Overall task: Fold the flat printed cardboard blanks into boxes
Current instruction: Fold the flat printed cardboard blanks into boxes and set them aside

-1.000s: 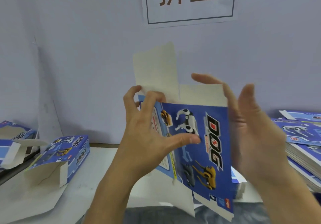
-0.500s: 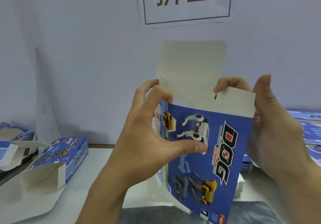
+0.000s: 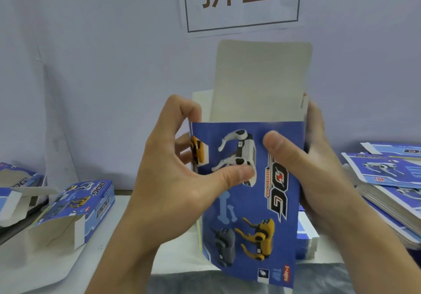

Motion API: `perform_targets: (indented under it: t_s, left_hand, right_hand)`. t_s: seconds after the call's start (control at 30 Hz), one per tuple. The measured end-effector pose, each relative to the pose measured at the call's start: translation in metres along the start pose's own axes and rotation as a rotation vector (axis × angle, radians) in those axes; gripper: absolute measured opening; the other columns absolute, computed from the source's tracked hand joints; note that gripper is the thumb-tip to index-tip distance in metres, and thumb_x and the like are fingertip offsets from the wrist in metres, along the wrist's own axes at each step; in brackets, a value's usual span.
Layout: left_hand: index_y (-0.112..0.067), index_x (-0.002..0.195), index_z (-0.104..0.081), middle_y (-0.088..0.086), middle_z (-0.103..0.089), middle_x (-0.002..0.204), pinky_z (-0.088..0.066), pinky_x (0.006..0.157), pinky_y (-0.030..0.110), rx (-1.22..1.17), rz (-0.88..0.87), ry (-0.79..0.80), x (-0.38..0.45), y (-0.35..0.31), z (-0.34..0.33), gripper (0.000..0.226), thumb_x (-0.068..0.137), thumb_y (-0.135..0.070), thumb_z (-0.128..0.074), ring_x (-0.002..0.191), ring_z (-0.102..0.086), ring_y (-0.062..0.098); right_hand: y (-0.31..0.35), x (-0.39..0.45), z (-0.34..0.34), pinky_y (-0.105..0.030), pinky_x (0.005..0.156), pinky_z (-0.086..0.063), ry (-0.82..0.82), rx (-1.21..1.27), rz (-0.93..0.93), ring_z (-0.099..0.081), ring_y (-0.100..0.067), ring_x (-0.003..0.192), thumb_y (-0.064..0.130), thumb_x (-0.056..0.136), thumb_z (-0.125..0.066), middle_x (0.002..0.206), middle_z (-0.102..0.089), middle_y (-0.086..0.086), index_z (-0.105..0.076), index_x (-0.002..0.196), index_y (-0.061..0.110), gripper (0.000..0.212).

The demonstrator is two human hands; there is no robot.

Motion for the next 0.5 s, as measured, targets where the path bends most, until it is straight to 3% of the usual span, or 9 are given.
perform_targets:
  t_s: [0.1, 0.2, 0.27, 0.3, 0.33, 0.4, 0.5]
  left_hand:
    - [-0.035, 0.114, -0.040, -0.002, -0.067, 0.113, -0.063, 0.072, 0.045, -0.079, 0.011, -0.026, 0.000, 0.008, -0.003, 0.069, 0.064, -0.029, -0.087, 0.092, -0.074, 0.026]
    - [-0.050, 0.137, -0.031, 0.001, -0.053, 0.145, -0.059, 0.089, 0.050, -0.245, 0.149, -0.028, -0.003, 0.038, -0.008, 0.099, 0.059, -0.030, -0.090, 0.119, -0.065, 0.027]
    - [-0.050, 0.147, -0.025, -0.005, -0.053, 0.147, -0.056, 0.095, 0.048, -0.274, 0.274, 0.069, -0.010, 0.058, -0.016, 0.114, 0.055, -0.043, -0.092, 0.127, -0.060, 0.022]
    - [-0.045, 0.149, -0.026, -0.008, -0.061, 0.139, -0.057, 0.094, 0.042, -0.260, 0.320, 0.158, -0.015, 0.065, -0.024, 0.115, 0.054, -0.051, -0.092, 0.122, -0.064, 0.017]
    - [-0.037, 0.146, -0.033, -0.011, -0.070, 0.124, -0.058, 0.089, 0.033, -0.235, 0.339, 0.236, -0.019, 0.069, -0.032, 0.108, 0.056, -0.053, -0.089, 0.110, -0.069, 0.011]
    - [-0.030, 0.124, -0.054, -0.013, -0.077, 0.096, -0.056, 0.076, 0.016, -0.192, 0.320, 0.237, -0.020, 0.072, -0.035, 0.067, 0.065, -0.046, -0.082, 0.088, -0.074, 0.005]
    - [-0.030, 0.101, -0.069, -0.011, -0.077, 0.089, -0.056, 0.070, 0.016, -0.165, 0.338, 0.067, -0.015, 0.079, -0.025, 0.041, 0.067, -0.050, -0.079, 0.083, -0.074, 0.007]
  right_hand:
    - [-0.007, 0.006, 0.036, -0.041, 0.066, -0.061, -0.160, 0.103, -0.009, -0.076, -0.032, 0.085, 0.055, 0.059, -0.088, 0.106, -0.075, -0.004, -0.045, 0.133, 0.036, 0.088]
    - [-0.019, 0.011, 0.031, -0.040, 0.064, -0.060, -0.120, 0.164, -0.036, -0.076, -0.033, 0.083, 0.044, 0.070, -0.082, 0.105, -0.075, -0.009, -0.055, 0.119, 0.034, 0.057]
    - [-0.020, 0.009, 0.037, -0.040, 0.064, -0.060, -0.128, 0.197, -0.039, -0.075, -0.033, 0.084, 0.042, 0.073, -0.078, 0.106, -0.074, -0.011, -0.057, 0.117, 0.030, 0.051]
    - [-0.021, 0.008, 0.038, -0.040, 0.064, -0.060, -0.128, 0.228, -0.050, -0.075, -0.034, 0.083, 0.042, 0.073, -0.078, 0.105, -0.074, -0.013, -0.057, 0.117, 0.027, 0.052]
    - [-0.022, 0.008, 0.038, -0.040, 0.063, -0.060, -0.134, 0.236, -0.059, -0.075, -0.034, 0.083, 0.044, 0.072, -0.078, 0.105, -0.074, -0.014, -0.056, 0.118, 0.025, 0.054]
    - [-0.028, 0.008, 0.043, -0.040, 0.064, -0.059, -0.196, 0.233, -0.064, -0.075, -0.034, 0.084, 0.047, 0.073, -0.078, 0.106, -0.074, -0.015, -0.053, 0.126, 0.022, 0.064]
    - [-0.042, 0.011, 0.051, -0.049, 0.081, -0.059, -0.261, 0.243, -0.094, -0.074, -0.029, 0.095, 0.059, 0.062, -0.084, 0.112, -0.074, -0.007, -0.041, 0.142, 0.037, 0.094]
Point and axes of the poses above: each hand's wrist, its own x-axis towards the middle knuckle, its own z-axis out of the back of the hand, y = z × x, the point moved 10 cm from there along x, towards the middle knuckle
